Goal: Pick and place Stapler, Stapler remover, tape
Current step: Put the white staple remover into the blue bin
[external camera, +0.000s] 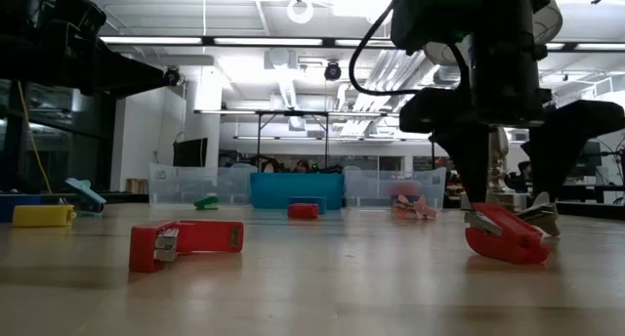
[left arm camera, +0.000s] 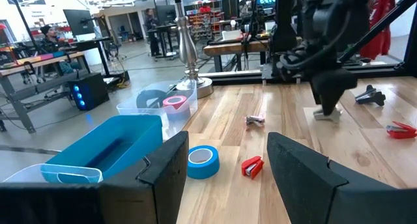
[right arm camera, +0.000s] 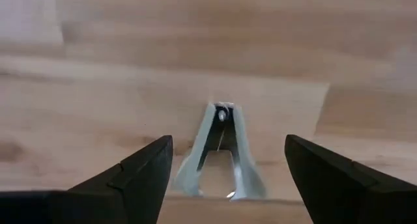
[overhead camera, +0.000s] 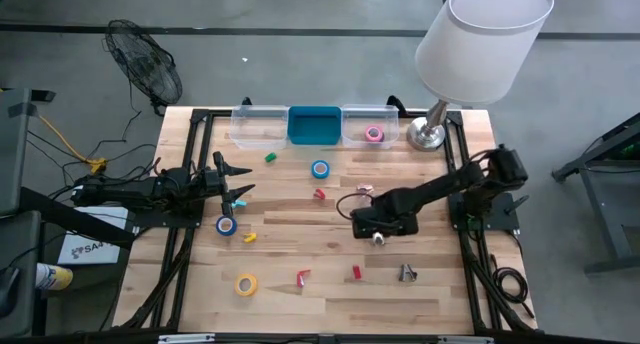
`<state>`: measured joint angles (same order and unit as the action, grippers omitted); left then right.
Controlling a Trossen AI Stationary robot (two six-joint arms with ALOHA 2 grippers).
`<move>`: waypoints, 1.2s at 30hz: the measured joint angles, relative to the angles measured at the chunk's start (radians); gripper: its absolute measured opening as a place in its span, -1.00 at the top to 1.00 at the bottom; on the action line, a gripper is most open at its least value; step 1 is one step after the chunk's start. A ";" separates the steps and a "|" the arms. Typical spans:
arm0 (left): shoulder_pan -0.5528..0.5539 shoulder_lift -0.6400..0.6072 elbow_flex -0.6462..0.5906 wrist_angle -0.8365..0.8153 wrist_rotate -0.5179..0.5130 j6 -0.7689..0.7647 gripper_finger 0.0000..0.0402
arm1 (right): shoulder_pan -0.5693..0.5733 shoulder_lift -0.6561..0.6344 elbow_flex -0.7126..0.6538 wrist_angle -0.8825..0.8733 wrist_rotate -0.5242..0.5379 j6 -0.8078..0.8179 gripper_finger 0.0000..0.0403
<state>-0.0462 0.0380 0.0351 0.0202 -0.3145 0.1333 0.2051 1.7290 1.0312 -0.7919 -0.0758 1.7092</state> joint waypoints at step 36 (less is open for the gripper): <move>0.000 0.000 0.000 0.000 0.000 0.000 -0.02 | 0.040 0.026 0.000 0.004 -0.043 -0.253 0.35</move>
<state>-0.0463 0.0379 0.0349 0.0204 -0.3145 0.1333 0.2451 1.7554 1.0313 -0.7883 -0.1188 1.4564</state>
